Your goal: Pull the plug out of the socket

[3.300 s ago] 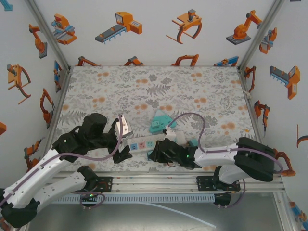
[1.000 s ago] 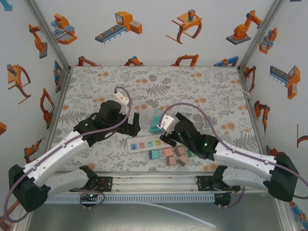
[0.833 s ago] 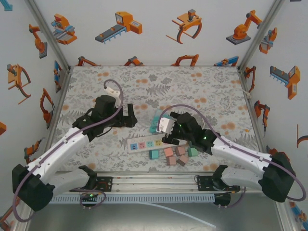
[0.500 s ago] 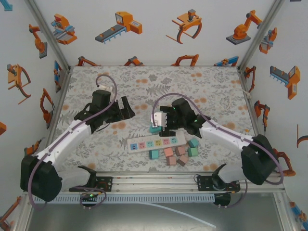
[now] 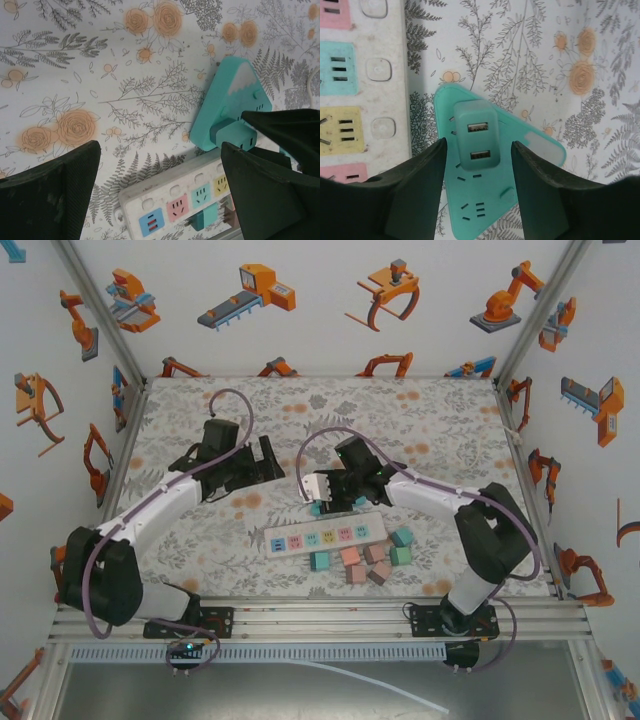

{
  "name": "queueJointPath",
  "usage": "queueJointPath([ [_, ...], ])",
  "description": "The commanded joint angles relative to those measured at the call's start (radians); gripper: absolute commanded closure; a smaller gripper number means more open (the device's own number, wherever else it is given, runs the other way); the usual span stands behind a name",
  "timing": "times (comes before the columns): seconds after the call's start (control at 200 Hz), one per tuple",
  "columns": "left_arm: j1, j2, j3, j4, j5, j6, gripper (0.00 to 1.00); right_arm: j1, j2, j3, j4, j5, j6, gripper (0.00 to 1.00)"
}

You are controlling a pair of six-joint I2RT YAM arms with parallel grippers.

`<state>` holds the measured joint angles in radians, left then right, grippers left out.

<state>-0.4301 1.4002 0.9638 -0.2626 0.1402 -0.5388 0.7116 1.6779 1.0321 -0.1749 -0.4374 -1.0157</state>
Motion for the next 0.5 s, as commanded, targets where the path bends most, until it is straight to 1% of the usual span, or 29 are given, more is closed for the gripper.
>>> queueJointPath([
  [0.0,0.005,0.056,0.045,0.047,0.039,-0.012,0.02,-0.004,0.016,0.037,-0.022,-0.03,-0.023,0.51],
  [0.06,0.004,0.09,0.053,0.071,0.05,-0.036,0.04,-0.004,0.021,0.035,-0.023,-0.03,-0.025,0.52],
  [0.145,0.003,0.146,0.072,0.113,0.098,-0.066,0.07,-0.004,0.022,0.031,-0.031,-0.031,-0.038,0.58],
  [0.22,-0.002,0.194,0.094,0.15,0.135,-0.086,0.1,-0.004,0.02,0.027,-0.04,-0.029,-0.045,0.59],
  [0.386,-0.045,0.306,0.163,0.216,0.197,-0.121,0.15,-0.004,0.012,0.019,-0.051,-0.015,-0.06,0.64],
  [0.496,-0.074,0.378,0.216,0.221,0.212,-0.125,0.17,-0.004,0.008,0.018,-0.051,-0.009,-0.063,0.65],
])
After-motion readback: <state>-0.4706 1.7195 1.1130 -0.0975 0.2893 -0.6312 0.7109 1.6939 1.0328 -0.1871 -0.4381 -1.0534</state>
